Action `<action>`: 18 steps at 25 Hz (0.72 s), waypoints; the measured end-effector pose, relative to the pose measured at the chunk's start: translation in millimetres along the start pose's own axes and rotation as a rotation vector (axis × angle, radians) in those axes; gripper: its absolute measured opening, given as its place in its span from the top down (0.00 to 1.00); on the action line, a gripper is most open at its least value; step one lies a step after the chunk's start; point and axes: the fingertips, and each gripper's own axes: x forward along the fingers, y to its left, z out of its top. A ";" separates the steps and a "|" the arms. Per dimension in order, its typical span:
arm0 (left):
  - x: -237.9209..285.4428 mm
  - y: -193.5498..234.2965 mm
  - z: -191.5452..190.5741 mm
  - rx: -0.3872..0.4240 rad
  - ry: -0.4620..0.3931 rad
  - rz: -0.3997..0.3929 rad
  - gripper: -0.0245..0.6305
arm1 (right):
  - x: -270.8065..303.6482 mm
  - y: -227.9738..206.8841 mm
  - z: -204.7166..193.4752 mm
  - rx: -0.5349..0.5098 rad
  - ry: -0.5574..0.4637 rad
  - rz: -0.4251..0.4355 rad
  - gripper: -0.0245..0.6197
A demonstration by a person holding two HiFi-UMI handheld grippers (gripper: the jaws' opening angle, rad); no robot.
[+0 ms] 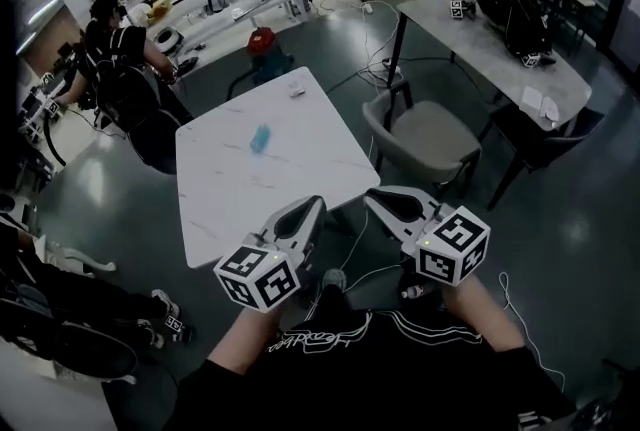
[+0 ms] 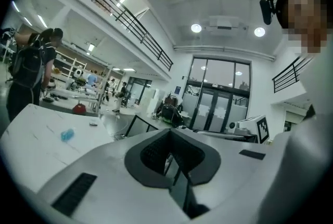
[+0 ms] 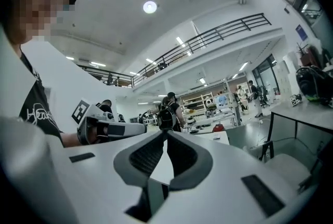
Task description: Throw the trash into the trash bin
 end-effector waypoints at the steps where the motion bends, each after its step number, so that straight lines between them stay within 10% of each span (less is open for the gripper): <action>1: 0.9 12.4 -2.0 -0.015 0.004 0.011 0.96 | 10.4 -4.3 -4.5 0.008 0.012 -0.004 0.89; 18: 64.3 245.6 36.4 -0.065 0.042 0.082 0.96 | 216.0 -109.0 -12.0 0.115 0.098 0.000 0.89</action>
